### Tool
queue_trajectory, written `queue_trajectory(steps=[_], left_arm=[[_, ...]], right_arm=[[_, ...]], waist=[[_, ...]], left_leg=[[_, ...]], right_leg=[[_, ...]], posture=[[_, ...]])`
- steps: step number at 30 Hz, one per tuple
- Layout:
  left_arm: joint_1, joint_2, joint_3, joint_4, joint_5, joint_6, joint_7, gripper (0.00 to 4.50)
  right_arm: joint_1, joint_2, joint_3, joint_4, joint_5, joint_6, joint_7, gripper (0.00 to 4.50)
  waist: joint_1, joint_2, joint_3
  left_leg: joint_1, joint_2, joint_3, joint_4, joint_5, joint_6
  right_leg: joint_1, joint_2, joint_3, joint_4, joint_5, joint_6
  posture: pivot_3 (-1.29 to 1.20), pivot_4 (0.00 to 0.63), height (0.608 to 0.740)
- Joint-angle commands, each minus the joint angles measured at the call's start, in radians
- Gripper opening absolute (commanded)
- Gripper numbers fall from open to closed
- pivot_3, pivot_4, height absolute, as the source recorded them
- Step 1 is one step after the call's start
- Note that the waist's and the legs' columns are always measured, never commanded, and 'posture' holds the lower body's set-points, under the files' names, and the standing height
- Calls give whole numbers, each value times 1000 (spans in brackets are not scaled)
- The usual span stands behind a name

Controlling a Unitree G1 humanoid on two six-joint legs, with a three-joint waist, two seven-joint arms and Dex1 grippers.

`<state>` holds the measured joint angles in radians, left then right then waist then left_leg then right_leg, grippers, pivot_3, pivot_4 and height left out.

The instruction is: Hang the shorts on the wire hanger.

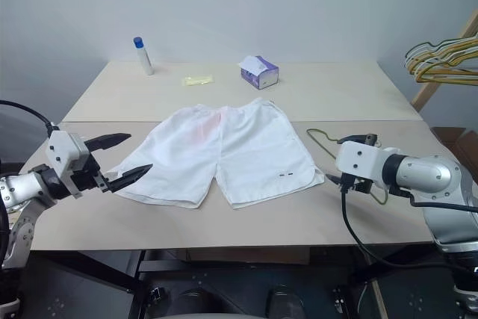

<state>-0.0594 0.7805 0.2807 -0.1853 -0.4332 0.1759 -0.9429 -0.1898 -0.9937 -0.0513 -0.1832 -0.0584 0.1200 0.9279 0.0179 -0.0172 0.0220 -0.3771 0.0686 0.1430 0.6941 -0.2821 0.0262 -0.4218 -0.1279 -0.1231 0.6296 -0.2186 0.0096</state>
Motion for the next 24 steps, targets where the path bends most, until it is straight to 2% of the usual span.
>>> queue_trajectory(steps=[1, 9, 15, 19, 24], left_arm=[[-16, 1, 19, -27, -21, -4, 0, 4500], [-46, -19, 13, -13, -7, -10, 34, 4500], [-108, -27, -50, 4, 10, 30, 44, 4500], [-193, -63, -175, -11, 3, 143, 42, 4500], [-276, -128, -378, -29, 59, 210, 1, 4500]], right_arm=[[-16, -4, -17, -17, -2, 1, -14, 4478], [-14, -2, -14, -11, -6, -6, -24, 4478], [-32, 1, -7, 9, -13, -11, -29, 4478], [-11, -2, -29, -18, -20, 24, -43, 4478], [94, 16, -93, -110, -24, 90, -98, 4478]], waist=[[0, 0, 0], [1, 0, 0], [2, 0, 0], [1, 0, 0], [-8, -1, -1]], left_leg=[[0, 0, 0, 0, 0, 0], [0, 0, 0, 0, 0, 0], [0, 0, 0, 0, 0, 0], [0, 0, 0, 0, 1, -1], [-1, -1, 1, 1, 4, -6]], right_leg=[[0, 0, 0, 0, 0, 0], [0, 0, 0, 0, 0, 0], [1, 0, 0, 0, 0, 0], [0, 0, 0, 0, 0, 0], [1, 0, 0, 0, 2, -3]], posture=[[92, 0, 740], [90, 0, 740], [55, 0, 740], [20, 0, 740], [-46, 0, 740]])
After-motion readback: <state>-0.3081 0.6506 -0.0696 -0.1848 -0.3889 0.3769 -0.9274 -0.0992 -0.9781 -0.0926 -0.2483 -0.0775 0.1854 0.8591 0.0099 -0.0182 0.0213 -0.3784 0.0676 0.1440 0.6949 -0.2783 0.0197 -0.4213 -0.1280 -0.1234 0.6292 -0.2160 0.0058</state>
